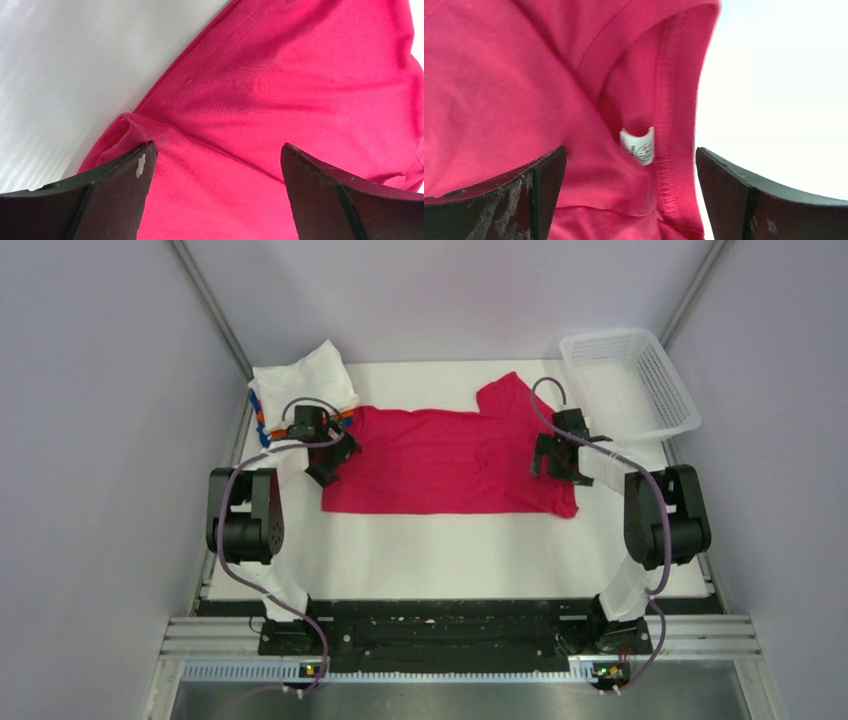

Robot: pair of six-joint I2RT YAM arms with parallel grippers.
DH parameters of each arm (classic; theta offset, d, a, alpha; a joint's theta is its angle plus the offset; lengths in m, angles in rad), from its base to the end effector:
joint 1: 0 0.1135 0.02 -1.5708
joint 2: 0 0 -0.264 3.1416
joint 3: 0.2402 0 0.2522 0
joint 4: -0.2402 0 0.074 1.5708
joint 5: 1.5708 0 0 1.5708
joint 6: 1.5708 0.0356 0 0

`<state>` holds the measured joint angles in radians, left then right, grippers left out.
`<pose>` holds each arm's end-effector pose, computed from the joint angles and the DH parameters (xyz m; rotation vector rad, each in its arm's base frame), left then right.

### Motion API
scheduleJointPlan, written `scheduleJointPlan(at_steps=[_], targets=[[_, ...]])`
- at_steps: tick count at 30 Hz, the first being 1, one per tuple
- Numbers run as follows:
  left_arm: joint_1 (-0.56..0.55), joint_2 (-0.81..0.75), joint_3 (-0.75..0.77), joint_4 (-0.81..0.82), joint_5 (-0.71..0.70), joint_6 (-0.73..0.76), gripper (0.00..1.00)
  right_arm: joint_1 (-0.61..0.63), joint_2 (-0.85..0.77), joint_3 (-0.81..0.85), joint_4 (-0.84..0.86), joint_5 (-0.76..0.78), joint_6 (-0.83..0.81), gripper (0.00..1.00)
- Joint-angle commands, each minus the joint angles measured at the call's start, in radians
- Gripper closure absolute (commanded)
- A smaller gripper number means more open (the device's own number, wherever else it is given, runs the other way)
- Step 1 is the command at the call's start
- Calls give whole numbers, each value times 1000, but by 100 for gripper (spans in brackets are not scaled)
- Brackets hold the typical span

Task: Fold and stack the t-shirts
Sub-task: Fold the flattened tshirt in 1/3 of the way

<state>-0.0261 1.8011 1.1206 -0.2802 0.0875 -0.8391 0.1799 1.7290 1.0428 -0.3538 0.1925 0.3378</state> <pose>0.3709 -0.0128 0.1733 -0.9905 2.3911 -0.4445 0.3399 0.0549 0.1715 0.2710 2.5671 -0.0613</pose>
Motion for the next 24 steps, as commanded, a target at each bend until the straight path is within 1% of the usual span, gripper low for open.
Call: scheduleJointPlan(at_steps=[1, 6, 12, 15, 17, 19, 21, 22, 24], targets=[[19, -35, -47, -66, -110, 28, 1, -3, -40, -9, 4, 89, 13, 1], [20, -99, -51, -75, -94, 41, 1, 20, -147, -32, 10, -18, -31, 1], [13, -196, -48, -99, -55, 67, 1, 144, -297, -55, 3, -24, -17, 1], [1, -224, -64, -86, -41, 70, 1, 201, -336, -86, 40, -94, 27, 1], [-6, -214, -78, -39, 19, 74, 1, 230, -337, -126, 93, -150, 71, 1], [-6, -165, -87, 28, 109, 81, 1, 251, -323, -171, 145, -199, 107, 1], [-7, -103, -71, 42, 186, 78, 1, 264, -305, -208, 176, -221, 133, 1], [-8, -85, -75, 57, 200, 67, 1, 263, -294, -223, 183, -205, 139, 1], [-8, -66, -106, 102, 186, 47, 1, 254, -264, -236, 180, -121, 143, 1]])
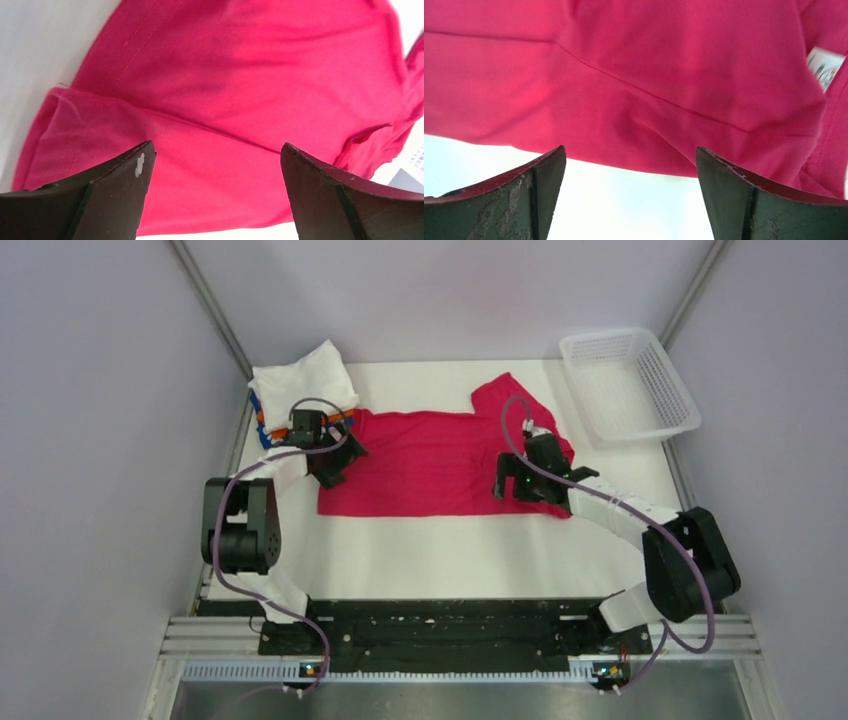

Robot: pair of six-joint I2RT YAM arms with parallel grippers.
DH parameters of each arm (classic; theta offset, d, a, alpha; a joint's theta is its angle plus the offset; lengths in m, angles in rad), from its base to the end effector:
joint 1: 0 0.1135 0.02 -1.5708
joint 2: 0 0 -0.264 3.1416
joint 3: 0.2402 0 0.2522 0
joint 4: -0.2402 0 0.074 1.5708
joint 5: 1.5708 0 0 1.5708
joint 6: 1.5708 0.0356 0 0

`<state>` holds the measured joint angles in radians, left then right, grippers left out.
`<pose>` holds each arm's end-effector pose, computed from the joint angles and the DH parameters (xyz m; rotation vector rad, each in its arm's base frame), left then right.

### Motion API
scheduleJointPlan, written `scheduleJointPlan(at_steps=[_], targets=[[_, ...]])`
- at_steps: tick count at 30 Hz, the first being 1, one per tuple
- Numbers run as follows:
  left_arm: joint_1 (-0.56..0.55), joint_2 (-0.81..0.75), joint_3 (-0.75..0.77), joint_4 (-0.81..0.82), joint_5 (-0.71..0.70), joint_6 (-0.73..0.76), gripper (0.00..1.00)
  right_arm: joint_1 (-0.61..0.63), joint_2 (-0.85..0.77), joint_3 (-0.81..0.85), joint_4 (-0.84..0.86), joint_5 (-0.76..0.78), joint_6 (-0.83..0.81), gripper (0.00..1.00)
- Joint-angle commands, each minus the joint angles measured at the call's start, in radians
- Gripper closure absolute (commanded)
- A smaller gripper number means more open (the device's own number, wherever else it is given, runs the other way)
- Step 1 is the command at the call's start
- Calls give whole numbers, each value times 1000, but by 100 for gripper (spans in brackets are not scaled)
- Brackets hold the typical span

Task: Fold and stack the t-shirts
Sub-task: Fold the flattened tshirt in 1/3 of the way

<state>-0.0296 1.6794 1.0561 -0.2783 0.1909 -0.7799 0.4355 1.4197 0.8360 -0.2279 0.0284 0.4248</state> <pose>0.3498 -0.0171 0.1962 -0.8521 2.3946 -0.5714 0.2662 0.1228 0.2101 0.0008 2.4147 0.3705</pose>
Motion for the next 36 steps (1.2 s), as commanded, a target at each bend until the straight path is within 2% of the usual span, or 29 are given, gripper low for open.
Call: scheduleJointPlan(at_steps=[1, 5, 12, 15, 17, 21, 25, 27, 31, 36], targets=[[-3, 58, -51, 104, 70, -19, 1, -18, 61, -34, 51, 67, 54, 1], [-3, 54, -72, 81, -2, -3, 1, -107, 86, -79, 85, 118, 71, 1], [-3, 52, -89, 47, -51, 11, 1, -156, 32, -164, 43, 204, 129, 1], [-4, 32, -107, 28, -54, 11, 1, -169, -14, -205, 24, 190, 158, 1], [-7, 1, -141, 26, -40, 9, 1, -169, -43, -229, 15, 128, 169, 1], [-32, -111, -249, 19, -48, -8, 1, -148, -128, -303, -38, 49, 202, 1], [-55, -258, -394, -33, -80, -20, 1, -114, -256, -346, -205, 41, 242, 1], [-88, -335, -458, -74, -93, -37, 1, -79, -354, -356, -284, 44, 266, 1], [-172, -504, -572, -174, -171, -117, 1, -32, -447, -375, -406, 29, 322, 1], [-190, -682, -619, -229, -260, -149, 1, 22, -520, -377, -419, 66, 397, 1]])
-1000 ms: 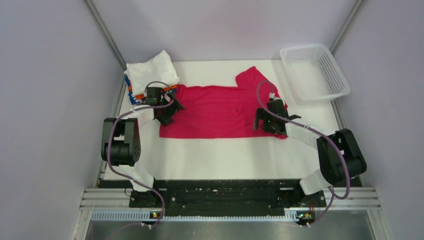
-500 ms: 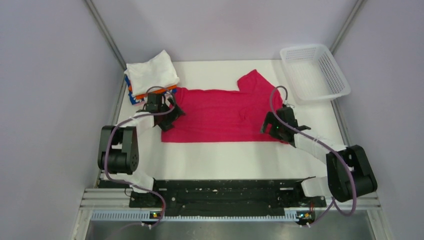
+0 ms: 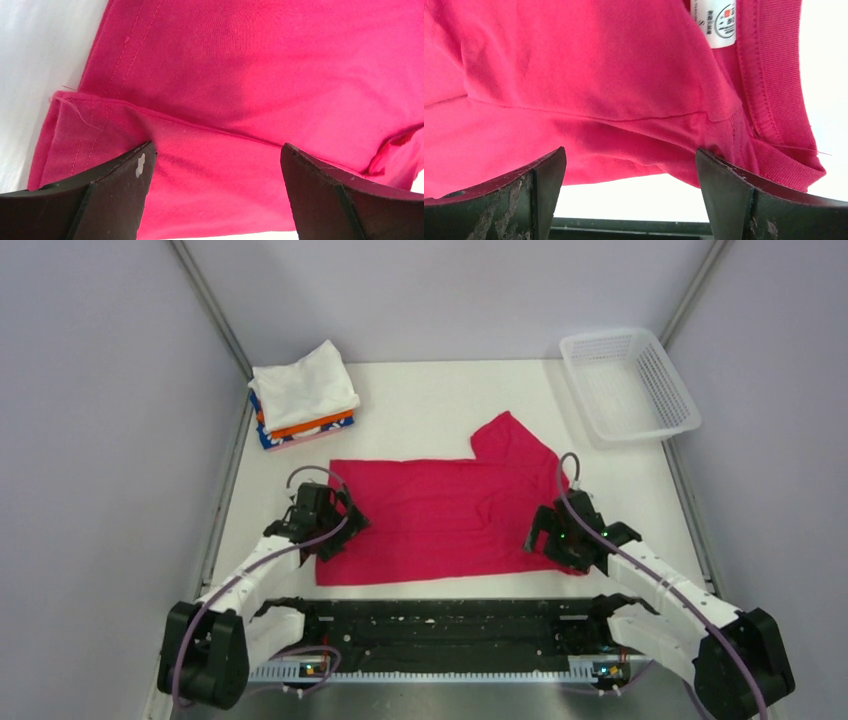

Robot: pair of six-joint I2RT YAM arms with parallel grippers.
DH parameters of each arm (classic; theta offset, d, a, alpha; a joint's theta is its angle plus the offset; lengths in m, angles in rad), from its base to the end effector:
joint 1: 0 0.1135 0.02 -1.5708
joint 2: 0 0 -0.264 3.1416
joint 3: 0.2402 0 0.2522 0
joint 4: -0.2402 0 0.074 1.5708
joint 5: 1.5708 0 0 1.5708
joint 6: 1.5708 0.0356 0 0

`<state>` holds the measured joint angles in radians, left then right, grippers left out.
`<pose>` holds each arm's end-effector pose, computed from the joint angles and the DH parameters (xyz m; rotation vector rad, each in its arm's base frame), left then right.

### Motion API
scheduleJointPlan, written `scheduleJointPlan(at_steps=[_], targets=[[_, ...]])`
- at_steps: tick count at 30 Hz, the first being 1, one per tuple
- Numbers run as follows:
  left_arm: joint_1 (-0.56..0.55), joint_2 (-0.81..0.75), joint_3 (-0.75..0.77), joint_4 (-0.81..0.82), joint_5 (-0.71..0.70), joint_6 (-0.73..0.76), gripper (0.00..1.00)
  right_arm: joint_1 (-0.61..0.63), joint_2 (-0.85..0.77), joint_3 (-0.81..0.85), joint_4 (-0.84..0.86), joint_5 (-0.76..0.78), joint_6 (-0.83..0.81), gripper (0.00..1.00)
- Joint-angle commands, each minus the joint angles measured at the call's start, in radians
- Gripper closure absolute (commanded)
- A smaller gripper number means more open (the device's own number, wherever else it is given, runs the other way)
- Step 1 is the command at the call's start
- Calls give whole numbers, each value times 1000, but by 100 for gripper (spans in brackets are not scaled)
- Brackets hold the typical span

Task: Fold and stack the t-shirts
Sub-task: Fold the flattened tshirt in 1/3 of the way, then grab the side of the flattened tshirt furthest away from the robot with both arms

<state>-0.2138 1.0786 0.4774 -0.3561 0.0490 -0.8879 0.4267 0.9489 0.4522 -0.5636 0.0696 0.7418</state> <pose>0.1895 -0.0429 0.1675 -0.8413 2.4619 -0.4856 0.1500 0.0655 0.1685 0.4415 2.6250 0.3058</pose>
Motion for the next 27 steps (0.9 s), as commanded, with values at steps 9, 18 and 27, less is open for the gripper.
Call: scheduleJointPlan(at_steps=[9, 18, 27], targets=[[0, -12, 217, -137, -276, 37, 1, 30, -34, 222, -89, 164, -56, 1], [103, 261, 522, -133, -343, 97, 3, 31, 122, 384, 187, 199, -143, 1], [151, 626, 831, -165, -370, 157, 24, -9, 383, 516, 356, 277, -209, 1]])
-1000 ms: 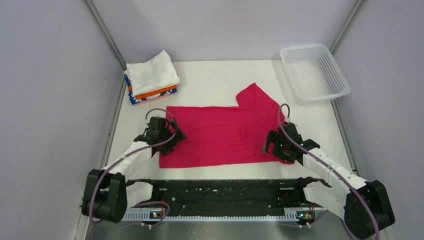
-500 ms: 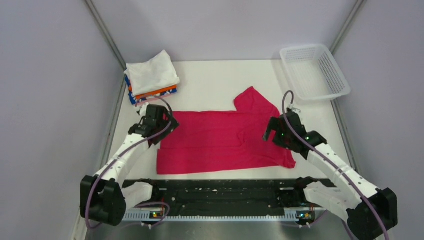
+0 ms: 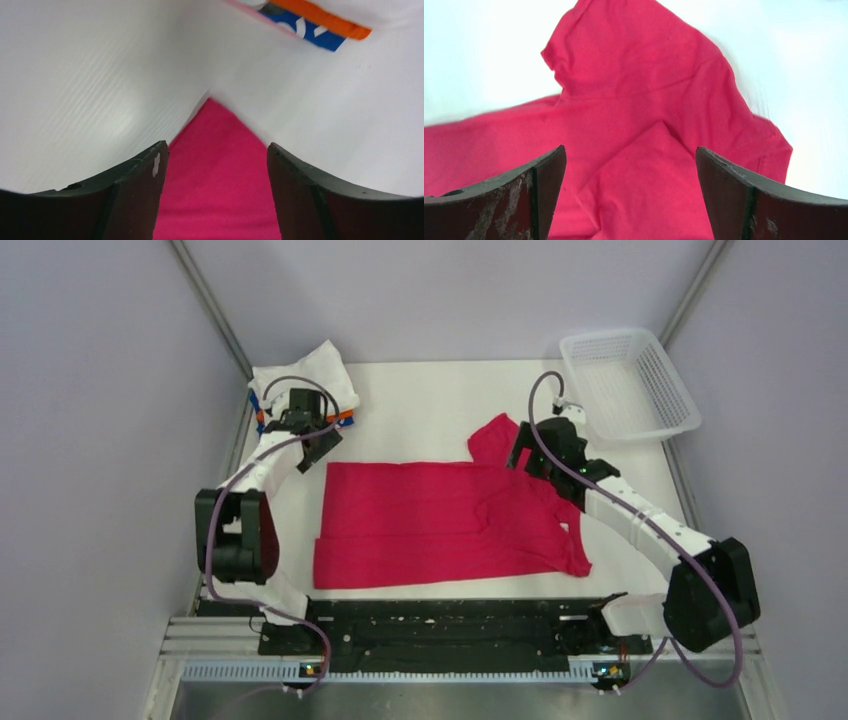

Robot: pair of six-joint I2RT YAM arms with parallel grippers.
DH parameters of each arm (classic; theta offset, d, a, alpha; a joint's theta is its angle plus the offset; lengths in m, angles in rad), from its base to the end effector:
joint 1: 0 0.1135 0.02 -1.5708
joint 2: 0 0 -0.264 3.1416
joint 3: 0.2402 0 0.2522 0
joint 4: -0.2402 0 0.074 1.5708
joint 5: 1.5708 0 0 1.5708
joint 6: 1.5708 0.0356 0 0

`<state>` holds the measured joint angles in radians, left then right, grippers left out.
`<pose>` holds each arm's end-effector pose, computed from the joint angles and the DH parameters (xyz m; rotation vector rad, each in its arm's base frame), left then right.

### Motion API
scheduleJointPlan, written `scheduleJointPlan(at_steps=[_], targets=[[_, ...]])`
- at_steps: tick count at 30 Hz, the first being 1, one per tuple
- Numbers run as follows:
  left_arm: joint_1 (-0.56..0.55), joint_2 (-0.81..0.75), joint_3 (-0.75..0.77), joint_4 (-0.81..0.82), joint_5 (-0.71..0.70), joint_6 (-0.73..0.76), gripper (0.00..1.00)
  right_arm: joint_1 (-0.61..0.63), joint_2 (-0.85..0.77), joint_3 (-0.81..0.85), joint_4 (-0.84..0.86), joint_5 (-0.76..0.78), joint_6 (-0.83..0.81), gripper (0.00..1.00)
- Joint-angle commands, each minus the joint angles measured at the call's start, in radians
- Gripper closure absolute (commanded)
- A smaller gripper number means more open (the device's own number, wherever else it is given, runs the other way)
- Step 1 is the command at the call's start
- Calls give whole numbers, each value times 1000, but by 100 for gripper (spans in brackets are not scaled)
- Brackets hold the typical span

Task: Fold and stack the t-shirts
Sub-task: Grab the side of the flattened tshirt furthest away from the robot with both arms

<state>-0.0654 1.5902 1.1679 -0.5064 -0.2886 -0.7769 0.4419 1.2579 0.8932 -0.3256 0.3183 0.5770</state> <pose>0.3378 -0.0120 0.2452 -0.9616 2.2491 -0.0082 0.2507 0.1063 0.2647 0.3175 2.2049 0.1991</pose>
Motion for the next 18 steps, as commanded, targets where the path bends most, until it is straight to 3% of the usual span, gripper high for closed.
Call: scheduleJointPlan(at_steps=[1, 5, 14, 18], targets=[[2, 155, 172, -24, -36, 47, 30, -36, 100, 89, 118, 13, -43, 1], [16, 275, 233, -31, -25, 59, 44, -87, 175, 125, 113, -51, -40, 1], [19, 359, 229, -30, -7, 43, 45, -148, 260, 149, 128, -73, -77, 1], [19, 392, 233, -33, 29, 34, 55, -157, 281, 164, 127, -80, -87, 1]])
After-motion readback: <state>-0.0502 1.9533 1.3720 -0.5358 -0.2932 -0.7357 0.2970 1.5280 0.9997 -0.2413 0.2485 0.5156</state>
